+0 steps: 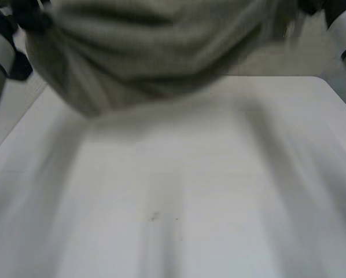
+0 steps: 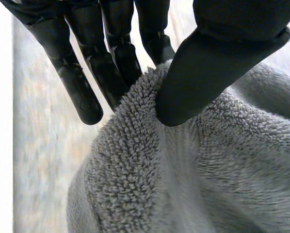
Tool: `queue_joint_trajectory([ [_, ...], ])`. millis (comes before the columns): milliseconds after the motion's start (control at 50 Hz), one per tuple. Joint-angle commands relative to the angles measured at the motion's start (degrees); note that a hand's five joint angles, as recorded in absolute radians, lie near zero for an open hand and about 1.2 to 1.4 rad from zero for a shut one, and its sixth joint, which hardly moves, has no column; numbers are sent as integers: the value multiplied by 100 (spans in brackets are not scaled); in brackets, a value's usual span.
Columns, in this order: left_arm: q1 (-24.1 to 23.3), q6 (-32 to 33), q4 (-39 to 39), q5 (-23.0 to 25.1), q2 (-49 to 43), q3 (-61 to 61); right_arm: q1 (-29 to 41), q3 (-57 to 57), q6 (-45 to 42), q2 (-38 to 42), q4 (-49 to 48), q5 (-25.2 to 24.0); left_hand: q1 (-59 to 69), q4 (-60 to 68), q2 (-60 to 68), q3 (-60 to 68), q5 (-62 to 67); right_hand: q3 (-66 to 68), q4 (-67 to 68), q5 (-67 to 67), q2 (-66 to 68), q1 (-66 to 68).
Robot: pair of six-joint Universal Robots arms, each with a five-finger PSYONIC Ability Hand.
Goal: Fold the towel.
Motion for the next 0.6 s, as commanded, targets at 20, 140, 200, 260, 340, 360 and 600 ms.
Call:
queue_joint_trajectory([
  [20, 39, -875, 40, -142, 34, -573, -40, 1253, 655, -340, 408, -450, 1211, 1022, 1023, 1026, 1133, 453, 351, 403, 356, 421],
  [140, 135, -657, 391, -142, -536, -1822, -49, 2115, -353, 195, 1226, -1075, 1211, 1022, 1023, 1026, 1133, 453, 351, 403, 356, 421],
  [200, 179, -429, 532, -142, -905, -2341, -75, 2310, -761, 390, 1360, -1129, 1211, 1022, 1023, 1026, 1133, 453, 351, 403, 356, 421],
  [260, 206, -271, 585, -142, -1116, -2552, -267, 2747, -1819, 914, 1587, -1129, 1211, 1022, 1023, 1026, 1133, 453, 351, 403, 356, 421],
  [340, 425, 274, 568, -133, -1426, -3054, -435, 3092, -2783, 1155, 1755, -1102, 1211, 1022, 1023, 1026, 1133, 453, 351, 403, 356, 421],
  [360, 426, 276, 568, -133, -1426, -3055, -566, 3258, -3226, 1129, 1920, -1102, 1211, 1022, 1023, 1026, 1133, 453, 351, 403, 356, 421],
  [600, 988, 1032, 462, -36, -265, -4268, -1077, 3910, -3837, -93, 3627, -1287, -150, -339, -337, -334, -228, 5, -98, -46, -93, -27],
])
